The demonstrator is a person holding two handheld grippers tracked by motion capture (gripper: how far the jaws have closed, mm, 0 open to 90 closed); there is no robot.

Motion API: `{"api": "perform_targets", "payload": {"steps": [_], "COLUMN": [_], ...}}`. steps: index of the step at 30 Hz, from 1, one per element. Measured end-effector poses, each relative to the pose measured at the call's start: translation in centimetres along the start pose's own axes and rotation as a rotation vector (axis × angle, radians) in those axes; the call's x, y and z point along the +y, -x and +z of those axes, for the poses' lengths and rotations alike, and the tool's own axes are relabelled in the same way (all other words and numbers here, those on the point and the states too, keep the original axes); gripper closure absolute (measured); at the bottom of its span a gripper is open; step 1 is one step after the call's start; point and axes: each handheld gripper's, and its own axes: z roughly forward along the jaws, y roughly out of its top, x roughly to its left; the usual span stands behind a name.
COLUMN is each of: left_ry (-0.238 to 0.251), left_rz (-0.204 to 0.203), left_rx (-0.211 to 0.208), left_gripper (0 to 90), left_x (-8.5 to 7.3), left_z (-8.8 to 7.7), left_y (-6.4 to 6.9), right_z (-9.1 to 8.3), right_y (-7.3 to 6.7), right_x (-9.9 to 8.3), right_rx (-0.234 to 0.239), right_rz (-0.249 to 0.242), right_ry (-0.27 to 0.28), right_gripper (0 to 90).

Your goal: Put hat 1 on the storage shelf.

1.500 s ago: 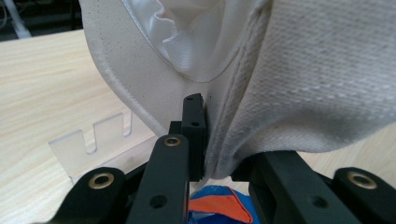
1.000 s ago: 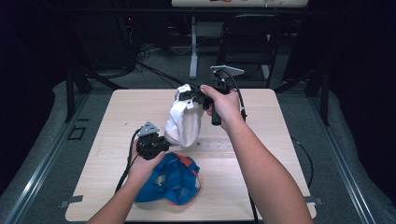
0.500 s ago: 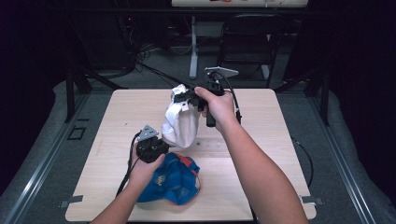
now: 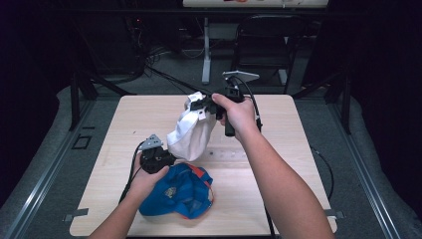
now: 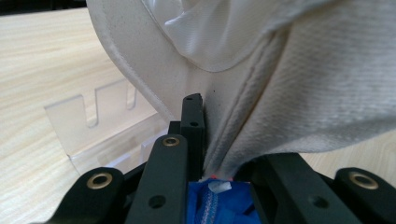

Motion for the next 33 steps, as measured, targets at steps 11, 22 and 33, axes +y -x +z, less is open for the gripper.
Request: {"api": "perform_targets", "payload": {"steps": [11, 22, 33], "left_ry": [0.011, -0.023, -0.011], "left_rz": [-0.046, -0.08, -0.05], "left_rx": [0.193, 0.189, 0.209], "left_gripper": [80.8, 83.2, 63.8], "left_x": [-0.9, -2.1, -2.0], "left_z": [1.2, 2.0, 1.5], "left_y": [2.5, 1.8, 2.5], "right_z": [1.2, 1.6, 0.0], "right_y": [0.5, 0.8, 0.6], "right_x": [-0.2, -0.3, -1.0], "right_rx": [-0.022, -0.07, -0.082], "right_rz": [-0.008, -0.037, -0.092], "right_ry": [-0.006, -0.005, 0.04], "right_gripper": [79.4, 69.9, 63.5]}}
